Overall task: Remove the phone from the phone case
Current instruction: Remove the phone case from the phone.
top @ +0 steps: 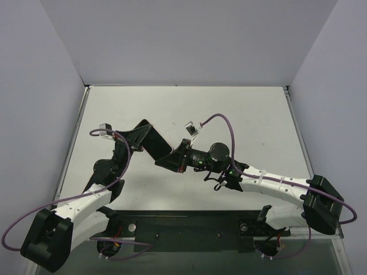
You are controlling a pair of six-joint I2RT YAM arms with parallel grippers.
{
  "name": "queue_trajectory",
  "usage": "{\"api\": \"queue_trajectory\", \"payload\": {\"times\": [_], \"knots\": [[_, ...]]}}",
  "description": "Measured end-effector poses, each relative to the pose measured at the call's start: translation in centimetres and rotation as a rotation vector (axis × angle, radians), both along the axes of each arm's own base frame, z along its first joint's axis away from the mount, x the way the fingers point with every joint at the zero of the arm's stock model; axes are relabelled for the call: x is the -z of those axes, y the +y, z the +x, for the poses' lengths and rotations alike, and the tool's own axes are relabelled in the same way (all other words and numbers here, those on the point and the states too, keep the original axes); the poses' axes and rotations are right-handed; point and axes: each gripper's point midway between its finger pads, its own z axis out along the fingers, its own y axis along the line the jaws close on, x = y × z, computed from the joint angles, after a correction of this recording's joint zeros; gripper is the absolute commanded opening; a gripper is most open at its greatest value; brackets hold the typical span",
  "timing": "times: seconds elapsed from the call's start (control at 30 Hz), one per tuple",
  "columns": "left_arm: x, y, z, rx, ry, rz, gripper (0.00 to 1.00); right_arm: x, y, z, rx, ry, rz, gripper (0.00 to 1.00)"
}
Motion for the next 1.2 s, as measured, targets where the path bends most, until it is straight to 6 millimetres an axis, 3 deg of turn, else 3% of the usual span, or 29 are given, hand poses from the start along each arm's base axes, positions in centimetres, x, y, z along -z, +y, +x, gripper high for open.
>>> {"api": "queue_trajectory", "payload": {"times": [0.2,0.33,0.53,0.63,0.8,0.9,0.97,1.0,1.07,1.2], "knots": [[-0.3,0.1,-0.3,0.023,0.016,-0.021,0.0,0.0,0.3,-0.4,-0.008,-0.063,-0.044,0.0],[0.1,-1.0,-0.9,0.147,0.095,-0.059,0.0,0.0,0.0,-1.4,0.043,-0.244,-0.129,0.0],[-0.9,-2.3,-3.2,0.292,0.118,-0.103,0.0,-0.8,-0.5,-3.3,0.049,-0.512,-0.207,0.0],[0.1,-2.7,-2.9,0.3,0.18,-0.087,0.0,0.9,-1.4,-2.5,0.061,-0.637,-0.327,0.0],[1.6,-3.5,-1.9,0.287,0.266,-0.084,0.0,1.9,-2.3,-1.5,0.068,-0.754,-0.442,0.0],[0.8,-4.7,-3.5,0.37,0.26,-0.097,0.0,3.4,-4.2,2.1,0.183,-0.769,-0.573,0.0],[0.4,-4.8,-3.9,0.386,0.242,-0.103,0.0,4.7,-5.5,3.6,0.249,-0.731,-0.629,0.12],[0.2,-4.8,-4.1,0.39,0.232,-0.105,0.0,5.6,-6.1,4.1,0.271,-0.702,-0.652,0.24],[-0.2,-4.8,-4.3,0.386,0.201,-0.096,0.0,7.3,-7.2,4.3,0.279,-0.613,-0.67,0.35],[0.3,-4.2,-3.9,0.327,0.137,0.008,0.0,8.9,-8.9,3.4,0.25,-0.391,-0.634,0.47]]}}
